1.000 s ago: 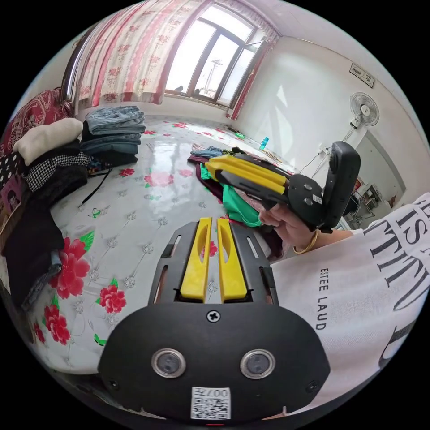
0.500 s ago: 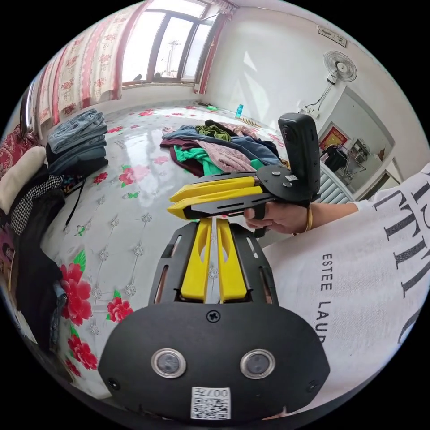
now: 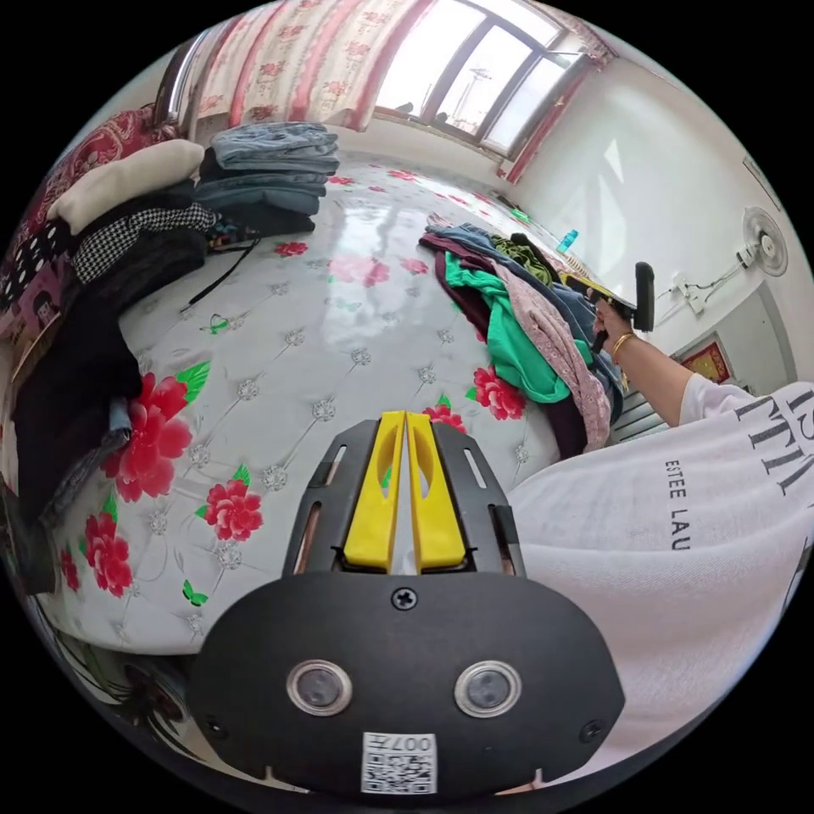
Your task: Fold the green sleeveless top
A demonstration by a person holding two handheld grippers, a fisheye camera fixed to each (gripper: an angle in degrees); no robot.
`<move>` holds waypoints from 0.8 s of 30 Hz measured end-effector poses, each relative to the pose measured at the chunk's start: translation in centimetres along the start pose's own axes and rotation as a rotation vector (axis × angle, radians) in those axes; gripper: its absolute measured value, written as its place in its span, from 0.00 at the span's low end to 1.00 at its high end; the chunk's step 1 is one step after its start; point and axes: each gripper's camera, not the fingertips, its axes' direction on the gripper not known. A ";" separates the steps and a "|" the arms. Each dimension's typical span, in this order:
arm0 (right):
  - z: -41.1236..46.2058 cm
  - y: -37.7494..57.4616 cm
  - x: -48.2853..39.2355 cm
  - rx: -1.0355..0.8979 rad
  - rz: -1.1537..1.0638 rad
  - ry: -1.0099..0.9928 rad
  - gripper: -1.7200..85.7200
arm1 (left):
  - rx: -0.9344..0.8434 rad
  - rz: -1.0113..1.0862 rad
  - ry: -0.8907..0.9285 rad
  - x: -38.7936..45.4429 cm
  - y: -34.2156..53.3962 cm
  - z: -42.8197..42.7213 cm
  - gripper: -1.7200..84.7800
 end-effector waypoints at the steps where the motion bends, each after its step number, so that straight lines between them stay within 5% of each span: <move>1: 1.7 -1.3 1.8 -0.018 0.023 0.037 0.12 | -0.002 -0.013 -0.003 0.0 -0.3 0.1 0.01; 12: 13.8 -5.2 10.8 -0.246 0.227 0.096 0.05 | -0.089 -0.146 -0.019 -0.7 -5.7 3.0 0.01; 24: -11.2 -12.1 4.5 0.367 -0.084 -0.502 0.02 | 0.028 -0.095 0.019 -2.9 -6.6 -0.6 0.01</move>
